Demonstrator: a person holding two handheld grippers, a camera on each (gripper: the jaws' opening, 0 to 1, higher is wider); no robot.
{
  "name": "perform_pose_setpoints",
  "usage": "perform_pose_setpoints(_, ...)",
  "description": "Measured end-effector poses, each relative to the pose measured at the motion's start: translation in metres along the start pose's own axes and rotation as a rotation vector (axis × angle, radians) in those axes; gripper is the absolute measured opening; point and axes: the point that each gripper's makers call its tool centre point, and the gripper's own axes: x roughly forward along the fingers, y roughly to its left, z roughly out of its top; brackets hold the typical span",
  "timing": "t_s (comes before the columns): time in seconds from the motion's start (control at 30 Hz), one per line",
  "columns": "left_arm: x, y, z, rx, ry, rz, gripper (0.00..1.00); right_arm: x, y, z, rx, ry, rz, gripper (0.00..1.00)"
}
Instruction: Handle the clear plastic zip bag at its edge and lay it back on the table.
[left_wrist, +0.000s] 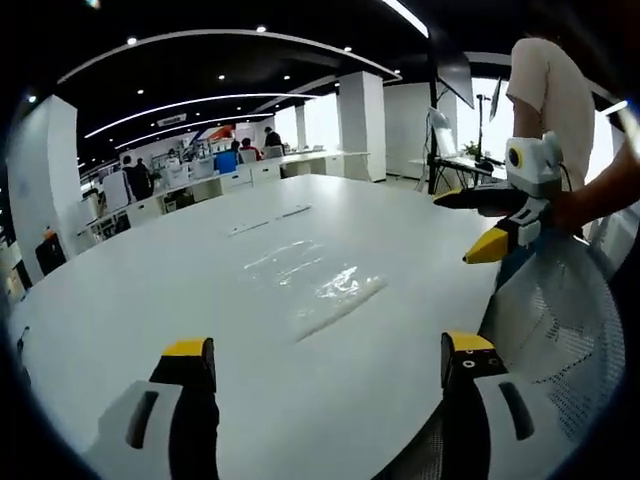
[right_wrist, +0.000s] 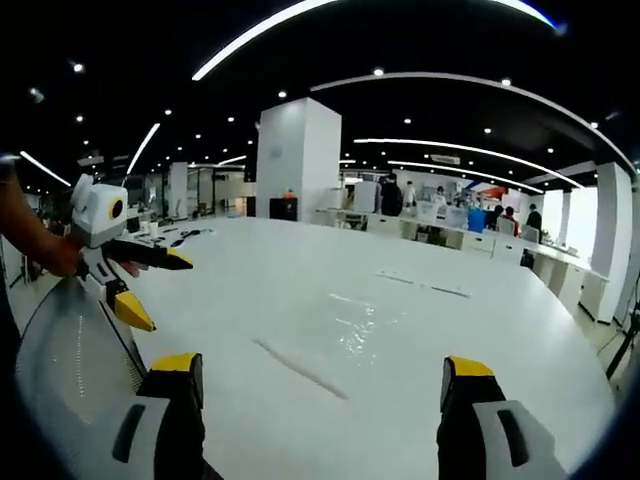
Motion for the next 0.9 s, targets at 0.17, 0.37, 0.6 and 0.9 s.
perform_pose_setpoints(0.17, -0.011, 0.014, -0.001, 0.010, -0.013, 0.036, 0.94, -0.001, -0.004, 0.009, 0.003, -0.018, -0.023, 0.98)
perform_pose_setpoints(0.37, -0.018, 0.018, -0.011, -0.017, -0.015, 0.068, 0.95, -0.001, -0.005, 0.006, -0.016, -0.016, -0.067, 0.99)
perform_pose_setpoints(0.6, -0.018, 0.021, -0.007, -0.011, -0.051, 0.095, 0.94, 0.002, -0.006, 0.001, -0.058, 0.003, -0.085, 0.99)
perform_pose_setpoints(0.9, -0.015, 0.021, -0.012, -0.005, -0.034, 0.097, 0.93, 0.003, -0.006, -0.002, -0.055, 0.006, -0.078, 0.99)
